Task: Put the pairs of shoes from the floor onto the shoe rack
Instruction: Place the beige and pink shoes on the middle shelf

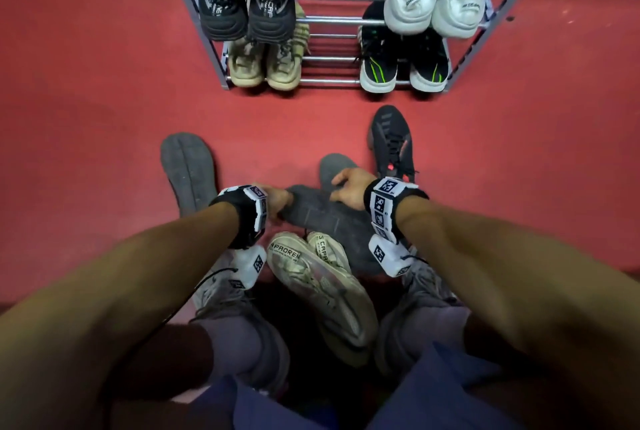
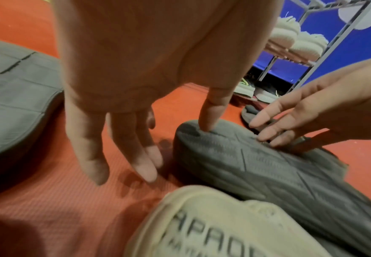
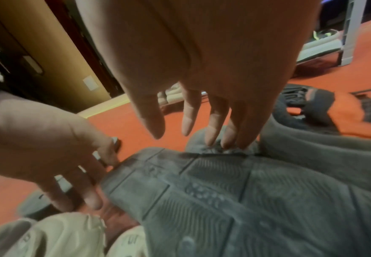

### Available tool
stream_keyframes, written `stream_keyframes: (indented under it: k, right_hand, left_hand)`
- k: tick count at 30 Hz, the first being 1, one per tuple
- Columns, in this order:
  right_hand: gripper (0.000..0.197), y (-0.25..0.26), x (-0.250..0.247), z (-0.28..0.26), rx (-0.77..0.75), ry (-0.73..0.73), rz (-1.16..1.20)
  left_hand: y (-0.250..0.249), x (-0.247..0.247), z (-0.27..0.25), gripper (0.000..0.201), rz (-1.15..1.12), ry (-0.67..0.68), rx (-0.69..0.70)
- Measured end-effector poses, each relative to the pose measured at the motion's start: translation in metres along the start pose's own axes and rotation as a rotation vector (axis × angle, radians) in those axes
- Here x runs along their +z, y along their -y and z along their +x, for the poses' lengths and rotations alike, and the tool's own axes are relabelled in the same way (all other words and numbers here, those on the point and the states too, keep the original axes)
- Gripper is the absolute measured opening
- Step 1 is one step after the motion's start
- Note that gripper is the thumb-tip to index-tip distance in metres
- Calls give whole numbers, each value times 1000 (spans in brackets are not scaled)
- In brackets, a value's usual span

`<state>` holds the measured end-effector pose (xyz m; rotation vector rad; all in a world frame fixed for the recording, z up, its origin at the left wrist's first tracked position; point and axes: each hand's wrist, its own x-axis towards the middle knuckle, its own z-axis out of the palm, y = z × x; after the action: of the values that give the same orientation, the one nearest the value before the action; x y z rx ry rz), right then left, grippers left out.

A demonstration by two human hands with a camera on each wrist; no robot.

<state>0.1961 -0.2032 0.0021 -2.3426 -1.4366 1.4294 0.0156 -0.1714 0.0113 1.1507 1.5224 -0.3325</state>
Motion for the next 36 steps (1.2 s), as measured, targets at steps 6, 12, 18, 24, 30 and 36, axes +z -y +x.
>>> stream_keyframes:
  k: [6,12,18,24,30,36]
  right_hand:
    - [58,-9,4,-7,-19,45,-169]
    - [66,-8,8,-6,-23,47,-293]
    - [61,-8,7,-5,-27,14,-291]
    - [55,-9,4,-7,-34,0,-258]
    - [63,-8,2,-10,-44,20,-253]
    - [82,-11,4,-11,-78,42,-320]
  left_hand:
    - [20,22,8,18,-188,112,-93]
    - [34,21,7,29,-139,317,-62]
    - [45,37,24,66,-115,102,138]
    - [44,49,16,43,-136,73,257]
    - [45,50,18,51,-136,125,257]
    - [40,54,19,65,149,148,203]
